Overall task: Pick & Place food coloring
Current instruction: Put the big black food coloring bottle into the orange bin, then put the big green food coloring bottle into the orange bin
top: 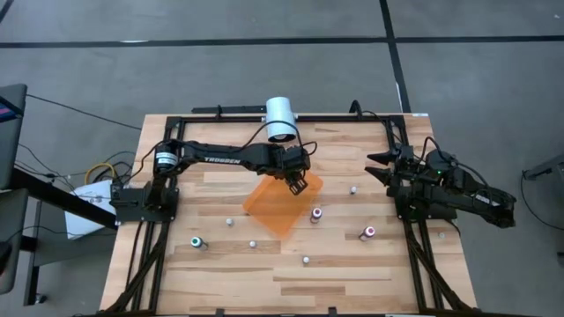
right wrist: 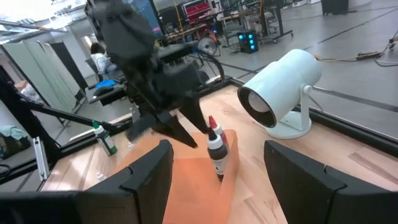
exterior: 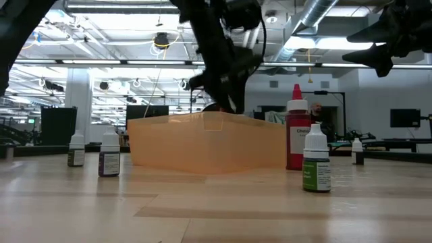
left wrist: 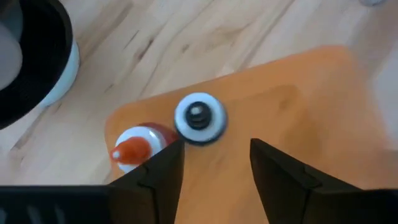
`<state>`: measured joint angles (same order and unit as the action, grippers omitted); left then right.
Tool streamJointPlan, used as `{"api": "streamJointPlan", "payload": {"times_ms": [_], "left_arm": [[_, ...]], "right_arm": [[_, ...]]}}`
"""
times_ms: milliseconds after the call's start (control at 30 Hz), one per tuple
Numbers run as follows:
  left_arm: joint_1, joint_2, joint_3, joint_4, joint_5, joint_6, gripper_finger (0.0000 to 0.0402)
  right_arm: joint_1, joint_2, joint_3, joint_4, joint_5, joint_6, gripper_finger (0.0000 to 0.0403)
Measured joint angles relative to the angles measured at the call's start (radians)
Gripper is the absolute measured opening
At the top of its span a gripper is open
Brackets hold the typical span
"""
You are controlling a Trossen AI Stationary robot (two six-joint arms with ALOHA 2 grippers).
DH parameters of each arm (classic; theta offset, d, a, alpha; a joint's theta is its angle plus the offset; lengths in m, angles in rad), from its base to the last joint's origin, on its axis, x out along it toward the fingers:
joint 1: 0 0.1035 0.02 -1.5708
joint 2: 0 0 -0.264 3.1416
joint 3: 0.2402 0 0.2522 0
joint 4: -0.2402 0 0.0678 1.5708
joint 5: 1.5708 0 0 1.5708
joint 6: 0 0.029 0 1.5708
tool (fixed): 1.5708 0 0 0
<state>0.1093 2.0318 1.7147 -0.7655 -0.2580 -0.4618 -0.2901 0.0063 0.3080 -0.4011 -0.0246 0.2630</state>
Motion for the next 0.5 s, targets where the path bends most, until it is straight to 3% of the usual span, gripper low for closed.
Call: {"api": "streamJointPlan", "payload": {"times_ms": [100, 233, 500], "left_arm": [[0.000, -0.003, 0.091, -0.124, 0.038, -0.007, 0.0174], [-0.031, -0.025, 0.185, -0.234, -0.007, 0.043, 0.0174], [-0.091, -0.112, 0.192, -0.331, -0.019, 0.083, 0.0174]], "right_arm": [[0.000, 0.000, 0.000, 0.000, 0.000, 0.000, 0.0240], [0.000, 0.000, 0.000, 0.000, 0.000, 0.000, 0.0240], [0.000, 0.000, 0.000, 0.000, 0.000, 0.000, 0.0240]]}}
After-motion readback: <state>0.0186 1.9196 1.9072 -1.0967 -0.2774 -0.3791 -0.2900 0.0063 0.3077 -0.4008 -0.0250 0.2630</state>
